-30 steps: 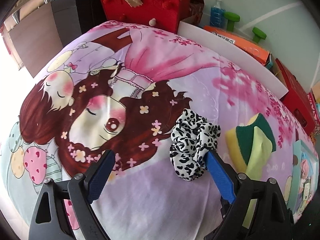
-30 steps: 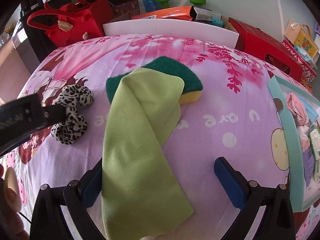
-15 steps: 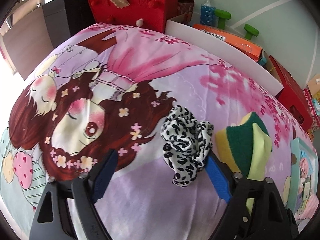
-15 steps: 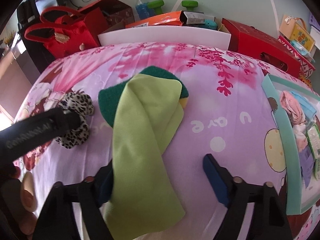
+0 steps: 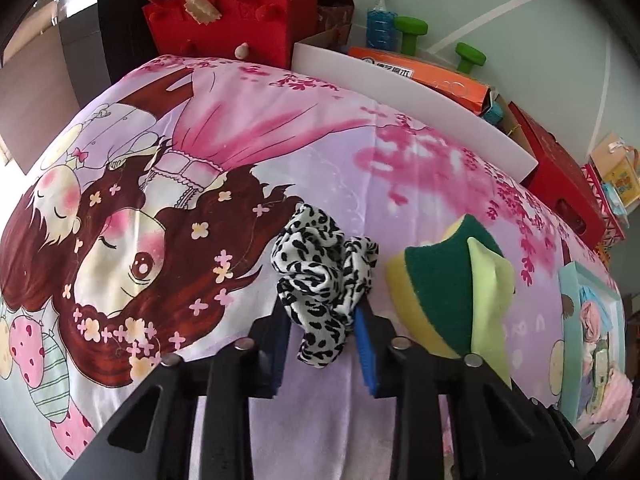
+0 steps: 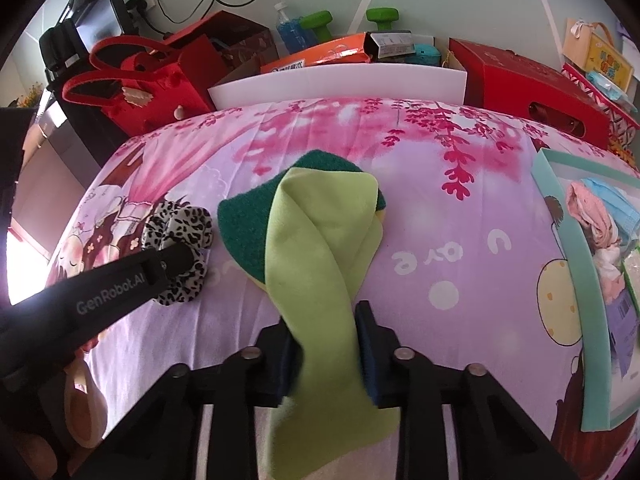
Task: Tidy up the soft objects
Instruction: 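Grasp the green cloth with the right gripper while the left grasps the leopard scrunchie, then carry the green cloth and scrunchie over the white tray and open both grippers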
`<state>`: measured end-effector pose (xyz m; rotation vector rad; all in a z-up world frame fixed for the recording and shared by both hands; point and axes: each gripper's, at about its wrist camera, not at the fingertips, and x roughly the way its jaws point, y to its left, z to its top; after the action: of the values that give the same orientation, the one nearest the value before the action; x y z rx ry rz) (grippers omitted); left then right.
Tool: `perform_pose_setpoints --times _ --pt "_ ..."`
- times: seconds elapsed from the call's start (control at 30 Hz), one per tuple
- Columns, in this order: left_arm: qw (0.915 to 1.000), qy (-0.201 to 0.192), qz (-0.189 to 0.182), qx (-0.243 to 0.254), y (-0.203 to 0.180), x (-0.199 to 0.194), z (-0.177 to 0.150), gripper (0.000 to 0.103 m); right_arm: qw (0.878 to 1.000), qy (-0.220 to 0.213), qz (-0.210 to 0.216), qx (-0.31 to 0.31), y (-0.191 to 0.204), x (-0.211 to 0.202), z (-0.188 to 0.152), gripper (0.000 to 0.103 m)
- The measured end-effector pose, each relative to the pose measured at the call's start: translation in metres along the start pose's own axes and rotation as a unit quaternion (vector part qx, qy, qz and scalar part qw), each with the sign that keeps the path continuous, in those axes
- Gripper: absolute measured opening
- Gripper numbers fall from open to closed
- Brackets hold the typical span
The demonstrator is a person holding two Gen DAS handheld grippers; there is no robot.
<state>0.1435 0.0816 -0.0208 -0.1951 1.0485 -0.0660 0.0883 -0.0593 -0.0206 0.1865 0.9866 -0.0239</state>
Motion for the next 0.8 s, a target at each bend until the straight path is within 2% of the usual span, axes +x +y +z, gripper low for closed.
perform_pose_setpoints --times 0.33,0.8 --pt "0.9997 -0.022 0.002 -0.011 0.006 -0.014 0.004 0.020 0.999 -0.032 0.009 0.016 -0.011 -0.017 0.006 0.023" --pt "0.9945 -0.103 -0.016 -0.004 -0.001 -0.077 0.014 0.019 0.993 -0.111 0.004 0.036 -0.031 -0.072 0.020 0.023"
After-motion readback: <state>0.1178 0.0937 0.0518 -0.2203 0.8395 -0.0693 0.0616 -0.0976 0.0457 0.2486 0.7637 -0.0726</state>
